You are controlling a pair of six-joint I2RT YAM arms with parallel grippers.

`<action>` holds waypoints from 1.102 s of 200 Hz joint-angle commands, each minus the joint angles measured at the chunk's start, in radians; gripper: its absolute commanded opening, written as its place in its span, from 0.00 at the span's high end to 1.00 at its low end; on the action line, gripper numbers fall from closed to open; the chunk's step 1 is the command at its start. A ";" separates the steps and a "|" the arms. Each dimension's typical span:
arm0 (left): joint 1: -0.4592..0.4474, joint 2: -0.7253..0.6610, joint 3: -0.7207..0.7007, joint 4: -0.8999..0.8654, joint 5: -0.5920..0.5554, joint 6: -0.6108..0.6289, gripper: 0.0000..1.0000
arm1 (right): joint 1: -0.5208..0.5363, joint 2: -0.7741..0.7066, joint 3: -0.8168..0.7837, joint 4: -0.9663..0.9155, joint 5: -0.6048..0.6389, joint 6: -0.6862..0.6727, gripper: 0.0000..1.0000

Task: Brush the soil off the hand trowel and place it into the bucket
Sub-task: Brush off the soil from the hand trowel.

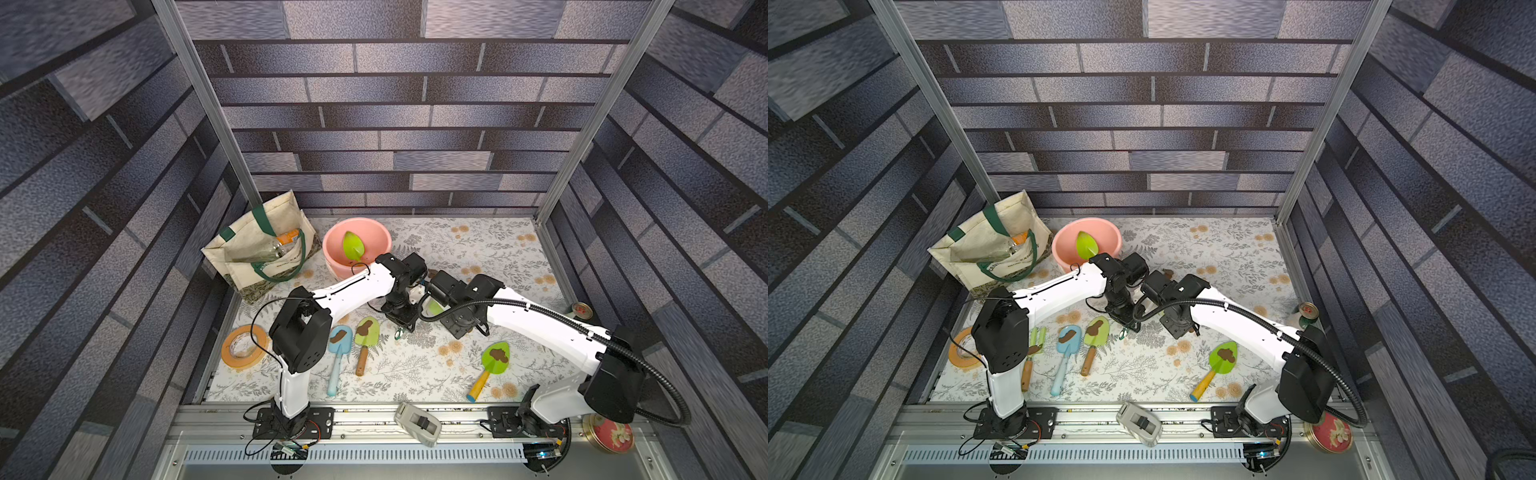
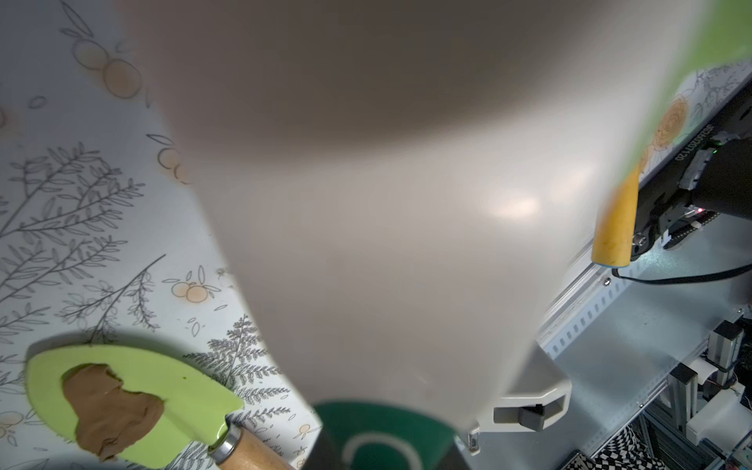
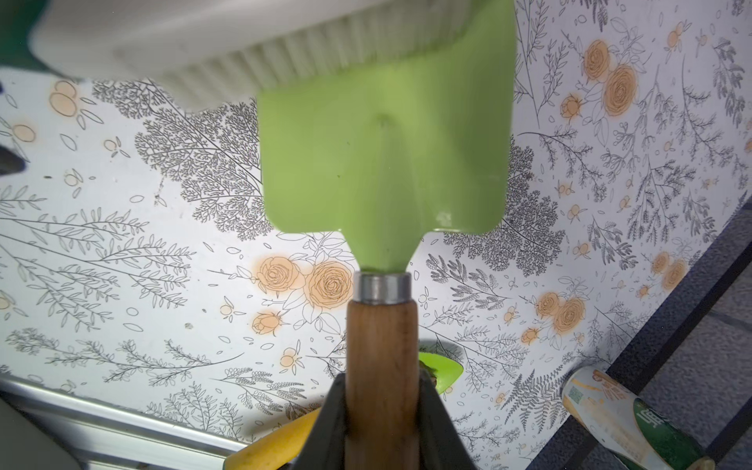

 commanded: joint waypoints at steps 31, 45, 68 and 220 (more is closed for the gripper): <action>0.055 0.054 0.069 -0.007 -0.076 -0.054 1.00 | 0.016 -0.062 -0.014 0.004 0.030 0.015 1.00; 0.069 0.052 0.074 0.004 -0.079 -0.054 1.00 | 0.016 -0.075 -0.021 0.008 0.040 0.026 1.00; 0.077 0.010 0.055 0.044 -0.111 -0.056 1.00 | 0.013 -0.086 -0.043 0.035 0.033 0.066 1.00; 0.097 -0.547 -0.418 0.634 -0.259 -0.066 1.00 | -0.574 -0.108 -0.062 0.751 -1.245 0.672 1.00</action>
